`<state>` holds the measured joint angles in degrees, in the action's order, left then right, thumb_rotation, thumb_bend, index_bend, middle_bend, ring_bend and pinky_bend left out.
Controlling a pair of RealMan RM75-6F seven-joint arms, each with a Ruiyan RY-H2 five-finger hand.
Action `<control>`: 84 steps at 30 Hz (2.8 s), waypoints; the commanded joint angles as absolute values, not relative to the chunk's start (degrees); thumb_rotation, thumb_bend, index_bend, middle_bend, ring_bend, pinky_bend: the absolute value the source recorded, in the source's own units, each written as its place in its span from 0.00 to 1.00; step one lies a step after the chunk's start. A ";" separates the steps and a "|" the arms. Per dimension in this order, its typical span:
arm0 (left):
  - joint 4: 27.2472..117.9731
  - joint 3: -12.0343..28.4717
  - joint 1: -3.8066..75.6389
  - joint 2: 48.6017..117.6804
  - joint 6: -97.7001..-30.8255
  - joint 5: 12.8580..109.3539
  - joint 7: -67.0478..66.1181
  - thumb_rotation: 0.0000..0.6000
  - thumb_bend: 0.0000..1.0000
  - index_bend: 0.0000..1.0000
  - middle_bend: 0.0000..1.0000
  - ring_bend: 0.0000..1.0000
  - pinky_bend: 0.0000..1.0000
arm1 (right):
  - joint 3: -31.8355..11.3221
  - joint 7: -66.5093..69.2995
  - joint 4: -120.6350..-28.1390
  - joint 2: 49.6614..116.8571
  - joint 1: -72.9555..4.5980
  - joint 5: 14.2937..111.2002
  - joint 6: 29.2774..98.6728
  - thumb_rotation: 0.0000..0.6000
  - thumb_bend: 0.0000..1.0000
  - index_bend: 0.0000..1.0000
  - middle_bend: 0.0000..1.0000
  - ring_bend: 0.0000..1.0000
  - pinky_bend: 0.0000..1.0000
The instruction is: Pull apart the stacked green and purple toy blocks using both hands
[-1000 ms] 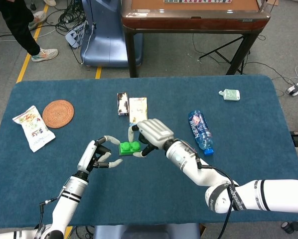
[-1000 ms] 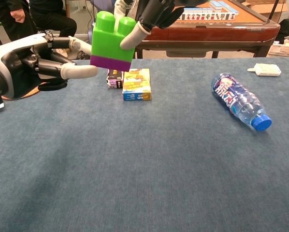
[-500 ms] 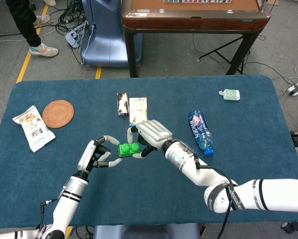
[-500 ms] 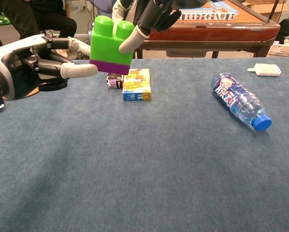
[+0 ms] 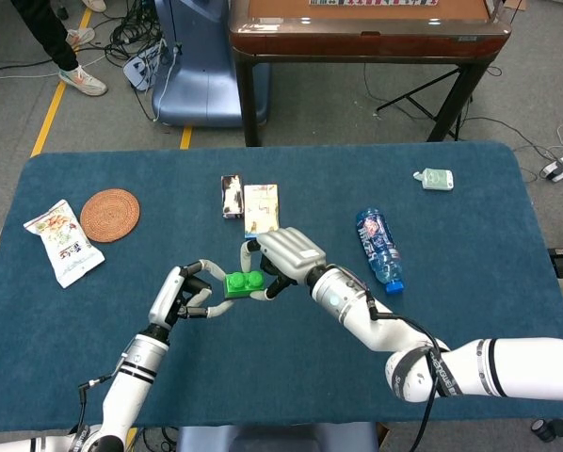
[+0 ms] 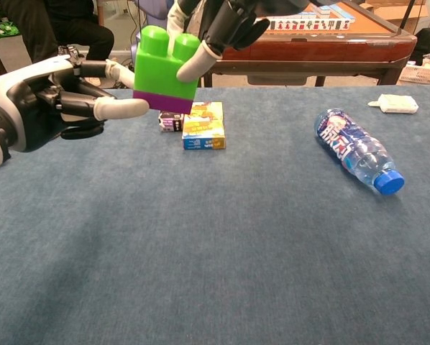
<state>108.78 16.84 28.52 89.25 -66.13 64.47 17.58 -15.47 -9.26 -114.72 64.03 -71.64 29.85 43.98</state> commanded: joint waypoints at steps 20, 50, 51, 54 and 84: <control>108.60 17.02 28.19 90.01 -66.41 64.60 17.68 1.00 0.10 0.72 1.00 1.00 1.00 | -15.15 -8.64 -114.29 64.35 -72.01 30.32 43.47 1.00 0.50 0.67 1.00 1.00 1.00; 107.27 16.54 27.74 90.99 -65.62 64.29 18.44 1.00 0.09 0.79 1.00 1.00 1.00 | -16.16 -4.86 -115.45 62.52 -68.75 35.03 43.73 1.00 0.51 0.67 1.00 1.00 1.00; 107.19 16.46 27.73 91.02 -65.58 64.26 18.36 1.00 0.09 0.79 1.00 1.00 1.00 | -16.21 -4.65 -115.57 62.35 -68.48 35.33 43.84 1.00 0.51 0.67 1.00 1.00 1.00; 106.89 16.04 27.73 91.03 -65.32 64.16 17.78 1.00 0.09 0.79 1.00 1.00 1.00 | -16.03 -4.45 -115.85 61.77 -67.56 36.38 44.30 1.00 0.51 0.67 1.00 1.00 1.00; 101.81 14.62 29.65 92.66 -70.10 65.86 1.53 1.00 0.08 0.19 0.95 0.99 1.00 | -8.62 -14.89 -111.21 70.67 -58.41 44.57 60.34 1.00 0.00 0.15 0.89 0.97 1.00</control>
